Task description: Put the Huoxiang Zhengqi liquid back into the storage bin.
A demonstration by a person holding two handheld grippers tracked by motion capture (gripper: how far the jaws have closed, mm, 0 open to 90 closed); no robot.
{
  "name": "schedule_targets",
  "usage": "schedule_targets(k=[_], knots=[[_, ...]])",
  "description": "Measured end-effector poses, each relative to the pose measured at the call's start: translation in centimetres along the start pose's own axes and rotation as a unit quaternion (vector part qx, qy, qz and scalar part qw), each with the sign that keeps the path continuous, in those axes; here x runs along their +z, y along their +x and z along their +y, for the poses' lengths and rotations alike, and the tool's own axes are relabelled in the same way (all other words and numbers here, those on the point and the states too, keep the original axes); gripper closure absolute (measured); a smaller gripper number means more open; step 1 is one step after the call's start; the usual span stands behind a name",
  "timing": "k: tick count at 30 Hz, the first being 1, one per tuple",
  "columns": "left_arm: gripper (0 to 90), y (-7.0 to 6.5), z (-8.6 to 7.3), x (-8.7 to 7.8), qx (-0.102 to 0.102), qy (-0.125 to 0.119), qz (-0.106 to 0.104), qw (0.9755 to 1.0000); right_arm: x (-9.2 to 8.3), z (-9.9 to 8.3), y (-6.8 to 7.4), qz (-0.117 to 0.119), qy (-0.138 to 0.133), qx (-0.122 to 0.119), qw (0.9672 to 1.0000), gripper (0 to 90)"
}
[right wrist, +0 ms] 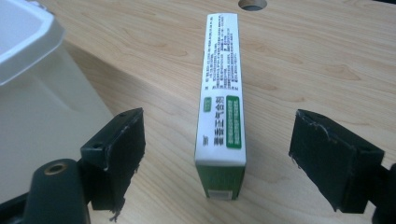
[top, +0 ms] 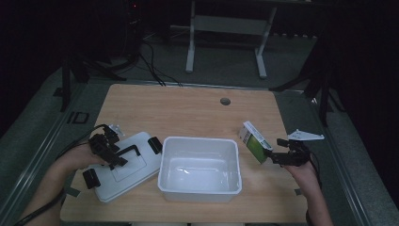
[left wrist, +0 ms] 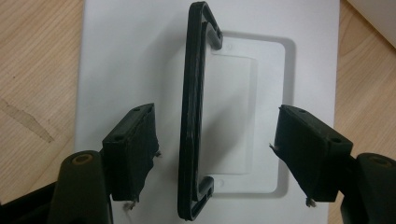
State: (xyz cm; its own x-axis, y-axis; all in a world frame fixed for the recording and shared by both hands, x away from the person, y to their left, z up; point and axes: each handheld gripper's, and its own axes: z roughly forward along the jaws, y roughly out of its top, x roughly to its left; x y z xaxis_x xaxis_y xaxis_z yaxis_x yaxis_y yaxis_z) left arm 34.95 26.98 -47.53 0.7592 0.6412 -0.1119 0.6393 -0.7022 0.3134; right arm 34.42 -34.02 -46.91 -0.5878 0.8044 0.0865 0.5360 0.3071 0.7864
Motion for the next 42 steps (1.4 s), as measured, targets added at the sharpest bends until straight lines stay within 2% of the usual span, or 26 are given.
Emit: schedule_targets(k=[3,8,11,16,21,26,27,29,32,34,37,42], knots=[[30.3,0.0,0.0,0.0,-0.001,0.0,0.001,1.0,0.4,0.3,-0.1,0.0,0.005,-0.003,1.0,17.7],[30.3,0.1,-0.2,-0.1,-0.001,0.004,0.002,1.0,1.5,1.3,-0.4,0.002,0.03,-0.003,0.9996,17.7],[30.3,0.1,-0.2,0.0,-0.001,0.006,0.0,1.0,1.9,1.8,-0.6,-0.007,0.034,0.0,0.9994,17.2],[30.3,0.0,-0.2,0.1,0.001,0.01,0.001,0.9999,2.4,2.2,-0.7,-0.006,0.047,-0.003,0.9989,17.2],[30.3,0.0,-0.1,0.2,0.0,0.01,0.0,0.9999,3.4,2.3,-0.5,0.0,0.083,-0.009,0.9965,20.7],[30.3,0.0,-0.1,0.2,0.0,0.01,0.0,0.9999,3.9,2.5,-0.6,0.002,0.098,-0.01,0.9951,22.0],[30.3,0.0,-0.1,0.3,0.0,0.011,-0.001,0.9999,4.2,2.7,-0.7,0.003,0.108,-0.01,0.994,23.5],[30.3,0.0,-0.1,0.3,0.0,0.011,-0.001,0.9999,4.3,2.8,-0.7,0.005,0.113,-0.01,0.9936,23.5],[30.3,0.0,-0.1,0.5,0.0,0.015,-0.002,0.9999,4.8,3.4,-0.7,-0.003,0.136,-0.014,0.9905,31.0],[30.3,0.0,-0.1,0.5,-0.001,0.017,-0.001,0.9999,5.0,3.8,-0.8,0.005,0.148,-0.009,0.989,33.7],[30.3,0.0,-0.1,0.7,0.001,0.017,-0.001,0.9998,5.3,4.6,-0.6,-0.01,0.169,-0.019,0.9853,38.5],[30.3,0.1,-0.1,0.7,0.0,0.019,-0.001,0.9998,5.8,5.7,-0.8,-0.018,0.189,-0.016,0.9816,43.1]])
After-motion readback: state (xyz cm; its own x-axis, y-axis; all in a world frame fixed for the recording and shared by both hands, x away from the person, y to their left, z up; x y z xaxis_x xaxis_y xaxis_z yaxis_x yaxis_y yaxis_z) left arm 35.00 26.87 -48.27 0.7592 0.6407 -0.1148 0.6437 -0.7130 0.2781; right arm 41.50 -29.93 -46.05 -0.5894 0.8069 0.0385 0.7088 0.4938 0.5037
